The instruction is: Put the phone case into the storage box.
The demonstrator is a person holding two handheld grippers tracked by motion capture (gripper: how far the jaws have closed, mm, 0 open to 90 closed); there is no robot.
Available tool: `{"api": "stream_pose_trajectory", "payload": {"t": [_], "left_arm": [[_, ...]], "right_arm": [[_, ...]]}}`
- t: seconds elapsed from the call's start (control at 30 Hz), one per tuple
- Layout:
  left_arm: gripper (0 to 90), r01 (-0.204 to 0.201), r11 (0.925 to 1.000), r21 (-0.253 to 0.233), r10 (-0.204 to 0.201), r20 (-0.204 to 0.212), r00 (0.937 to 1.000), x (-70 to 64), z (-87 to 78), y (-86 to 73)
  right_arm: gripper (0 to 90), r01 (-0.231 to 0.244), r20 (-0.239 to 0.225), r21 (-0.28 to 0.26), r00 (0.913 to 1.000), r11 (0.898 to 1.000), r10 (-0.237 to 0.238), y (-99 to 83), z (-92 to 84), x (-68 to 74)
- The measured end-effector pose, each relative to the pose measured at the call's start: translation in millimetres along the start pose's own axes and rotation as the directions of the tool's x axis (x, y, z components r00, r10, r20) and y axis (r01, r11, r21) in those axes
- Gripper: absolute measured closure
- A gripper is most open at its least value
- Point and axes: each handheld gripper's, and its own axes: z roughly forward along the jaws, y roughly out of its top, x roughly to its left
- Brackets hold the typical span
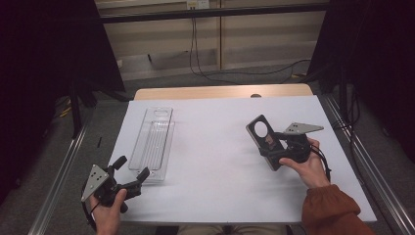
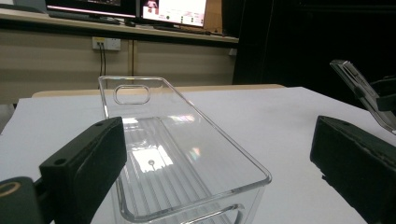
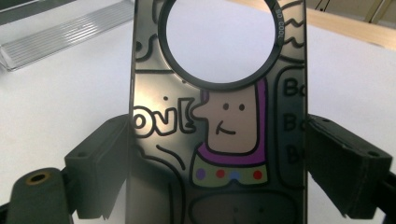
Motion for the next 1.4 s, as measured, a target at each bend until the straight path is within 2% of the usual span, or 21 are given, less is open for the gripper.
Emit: {"api": "stream_pose_trajectory", "payload": {"t": [0.2,0.4,0.5,0.6,0.67,0.77,0.8,1.03,1.07,1.17,1.27,1.3,1.33,1.4], "left_arm": [[3.9,0.002,1.0,-0.006,-0.002,0.002,1.0,-0.1,-0.4,0.2],[3.9,-0.004,1.0,-0.003,0.004,0.009,1.0,-0.8,-0.3,0.3],[3.9,-0.001,1.0,-0.003,0.001,0.008,1.0,-1.3,-0.4,0.5],[3.9,-0.002,1.0,-0.002,0.002,0.008,1.0,-1.4,-0.5,0.9],[3.9,-0.004,0.9999,-0.012,0.005,0.03,0.9995,-2.7,-0.2,1.5],[3.7,-0.011,0.9999,-0.011,0.011,0.023,0.9997,-3.2,-0.6,1.9],[3.5,0.0,0.9997,-0.023,0.001,0.038,0.9993,-3.7,-0.6,2.2],[3.2,-0.001,0.9997,-0.024,0.002,0.049,0.9988,-6.4,0.9,3.5],[3.0,0.004,0.9997,-0.025,-0.003,0.052,0.9986,-7.0,1.4,3.6],[3.1,0.01,0.9997,-0.024,-0.009,0.054,0.9985,-8.4,2.4,4.1],[3.0,0.005,0.9998,-0.017,-0.004,0.059,0.9983,-7.7,3.1,4.9],[3.0,0.015,0.9998,-0.016,-0.014,0.067,0.9977,-7.7,3.9,4.9],[3.1,0.008,0.9999,-0.01,-0.008,0.07,0.9975,-8.2,4.9,5.1],[3.2,0.006,1.0,-0.002,-0.006,0.084,0.9965,-8.8,5.1,5.1]], "right_arm": [[12.2,0.02,-0.022,-0.055,0.9995,0.998,-0.021,-1.9,-3.0,1.3],[12.2,0.006,-0.032,-0.107,0.9994,0.994,-0.01,-6.6,-10.0,-0.2],[12.2,0.005,-0.036,-0.116,0.9993,0.993,-0.009,-8.9,-11.3,-0.2],[12.2,-0.001,-0.058,-0.125,0.9983,0.992,-0.007,-12.2,-13.1,2.0],[12.2,0.001,-0.056,-0.126,0.9984,0.992,-0.008,-13.5,-14.0,4.7],[12.2,0.005,-0.069,-0.139,0.9975,0.99,-0.015,-14.1,-14.2,7.9],[12.2,0.004,-0.086,-0.146,0.9962,0.989,-0.017,-14.7,-13.7,11.5],[12.1,-0.005,-0.144,-0.163,0.9894,0.987,-0.019,-19.9,-11.7,22.6],[12.1,0.019,-0.151,-0.162,0.9875,0.987,-0.044,-23.1,-10.5,26.2],[12.1,0.021,-0.163,-0.163,0.9855,0.986,-0.048,-25.5,-10.1,29.7],[12.1,0.024,-0.201,-0.162,0.9778,0.986,-0.057,-26.6,-9.6,36.2],[12.1,0.024,-0.201,-0.162,0.9778,0.986,-0.057,-26.6,-9.6,36.2],[12.1,0.033,-0.216,-0.168,0.974,0.985,-0.07,-26.4,-8.4,38.5],[12.1,0.034,-0.224,-0.168,0.9719,0.985,-0.072,-26.3,-7.6,39.7]]}}
